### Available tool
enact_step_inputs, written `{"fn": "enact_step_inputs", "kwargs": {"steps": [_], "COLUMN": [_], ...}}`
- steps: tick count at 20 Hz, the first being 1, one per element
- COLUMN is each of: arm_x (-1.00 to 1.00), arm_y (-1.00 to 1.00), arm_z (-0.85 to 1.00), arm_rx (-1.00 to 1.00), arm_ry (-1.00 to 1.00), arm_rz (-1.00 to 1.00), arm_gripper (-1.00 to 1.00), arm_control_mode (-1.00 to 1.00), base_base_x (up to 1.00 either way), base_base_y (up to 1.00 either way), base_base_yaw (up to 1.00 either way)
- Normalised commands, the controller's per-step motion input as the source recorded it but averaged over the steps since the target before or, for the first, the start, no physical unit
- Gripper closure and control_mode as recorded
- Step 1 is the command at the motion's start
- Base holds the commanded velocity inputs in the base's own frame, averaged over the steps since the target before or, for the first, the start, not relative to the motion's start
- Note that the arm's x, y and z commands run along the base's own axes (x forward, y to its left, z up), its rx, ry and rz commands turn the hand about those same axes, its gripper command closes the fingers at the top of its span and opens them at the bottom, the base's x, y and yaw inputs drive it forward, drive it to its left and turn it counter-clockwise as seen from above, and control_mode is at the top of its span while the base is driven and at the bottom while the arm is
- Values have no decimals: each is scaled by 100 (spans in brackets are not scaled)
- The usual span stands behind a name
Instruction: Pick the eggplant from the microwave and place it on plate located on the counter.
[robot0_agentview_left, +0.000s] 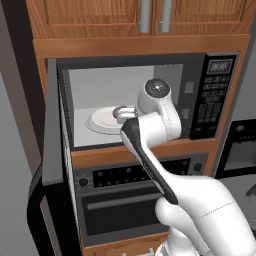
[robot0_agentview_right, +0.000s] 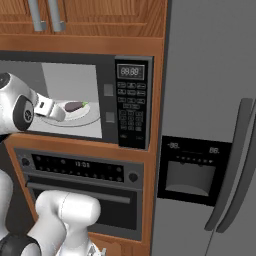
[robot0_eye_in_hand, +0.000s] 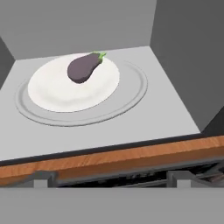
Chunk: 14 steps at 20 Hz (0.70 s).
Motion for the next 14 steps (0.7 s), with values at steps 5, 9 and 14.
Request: {"fn": "enact_step_inputs", "kwargs": {"steps": [5, 9, 14], "arm_x": [62, 100, 88], "arm_y": [42, 22, 32], "arm_z": [4, -5, -25], "arm_rx": [-1, 0, 0], "arm_ry": [5, 8, 2], "arm_rz": [-4, 0, 0], "arm_gripper": [-100, -100, -100], "arm_control_mode": [-100, -100, -100], "base_base_x": [0, 0, 0], "base_base_y": [0, 0, 0], "base_base_yaw": [0, 0, 0]}}
